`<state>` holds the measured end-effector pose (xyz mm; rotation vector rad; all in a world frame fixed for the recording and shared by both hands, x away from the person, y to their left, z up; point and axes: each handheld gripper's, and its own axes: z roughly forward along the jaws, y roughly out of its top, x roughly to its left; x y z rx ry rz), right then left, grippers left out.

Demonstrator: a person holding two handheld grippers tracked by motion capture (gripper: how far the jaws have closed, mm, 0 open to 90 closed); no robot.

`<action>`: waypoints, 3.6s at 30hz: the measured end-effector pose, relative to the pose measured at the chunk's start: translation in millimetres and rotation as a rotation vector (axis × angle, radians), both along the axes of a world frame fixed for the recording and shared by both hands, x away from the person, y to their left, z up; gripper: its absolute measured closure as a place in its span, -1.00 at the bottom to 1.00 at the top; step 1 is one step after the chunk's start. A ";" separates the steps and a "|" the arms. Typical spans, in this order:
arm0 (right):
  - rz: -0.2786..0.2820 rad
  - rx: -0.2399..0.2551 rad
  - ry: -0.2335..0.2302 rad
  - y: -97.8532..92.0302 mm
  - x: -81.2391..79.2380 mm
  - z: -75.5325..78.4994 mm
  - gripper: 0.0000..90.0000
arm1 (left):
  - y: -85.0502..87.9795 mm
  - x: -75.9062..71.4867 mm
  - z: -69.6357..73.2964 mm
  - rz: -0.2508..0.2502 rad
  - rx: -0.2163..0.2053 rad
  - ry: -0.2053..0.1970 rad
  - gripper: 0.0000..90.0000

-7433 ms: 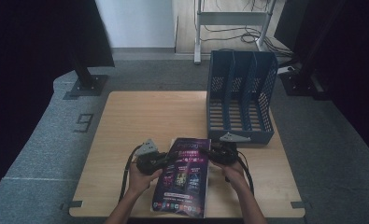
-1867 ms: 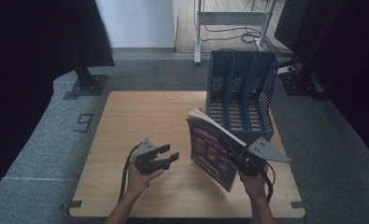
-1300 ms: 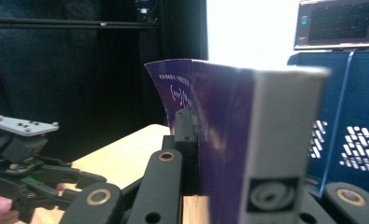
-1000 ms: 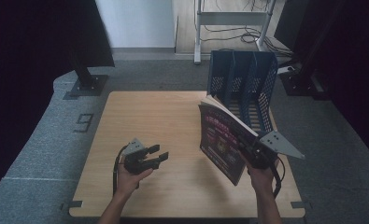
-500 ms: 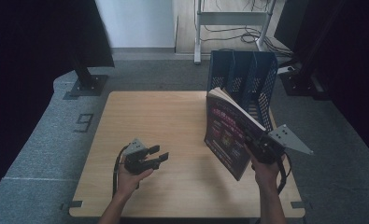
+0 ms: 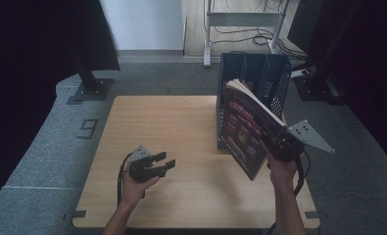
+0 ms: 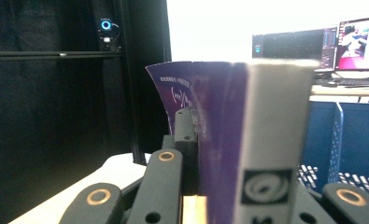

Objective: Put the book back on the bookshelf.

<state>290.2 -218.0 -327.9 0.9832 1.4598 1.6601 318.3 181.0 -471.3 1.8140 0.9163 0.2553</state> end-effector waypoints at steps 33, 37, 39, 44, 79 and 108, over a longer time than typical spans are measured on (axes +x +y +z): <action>-0.100 -0.039 0.006 -0.6 38.6 19.5 0.80 | 2.1 1.7 -2.7 0.014 -0.004 0.005 -0.01; -0.112 -0.041 0.009 -1.4 42.8 16.6 0.80 | 2.5 2.0 -3.0 0.015 -0.001 0.007 -0.01; -0.116 -0.037 0.009 -1.9 45.6 14.0 0.80 | 2.8 2.2 -3.4 0.019 0.003 0.008 -0.01; -0.128 -0.039 0.010 -1.1 54.7 7.8 0.80 | 4.0 2.7 -3.9 0.021 0.004 0.011 -0.01; -0.207 -0.066 0.026 14.6 102.2 -2.7 0.80 | 16.4 5.4 -1.4 0.053 -0.027 0.012 -0.01; -0.239 -0.043 0.040 28.3 126.3 -10.1 0.80 | 23.6 7.1 -1.9 0.065 -0.046 0.012 -0.01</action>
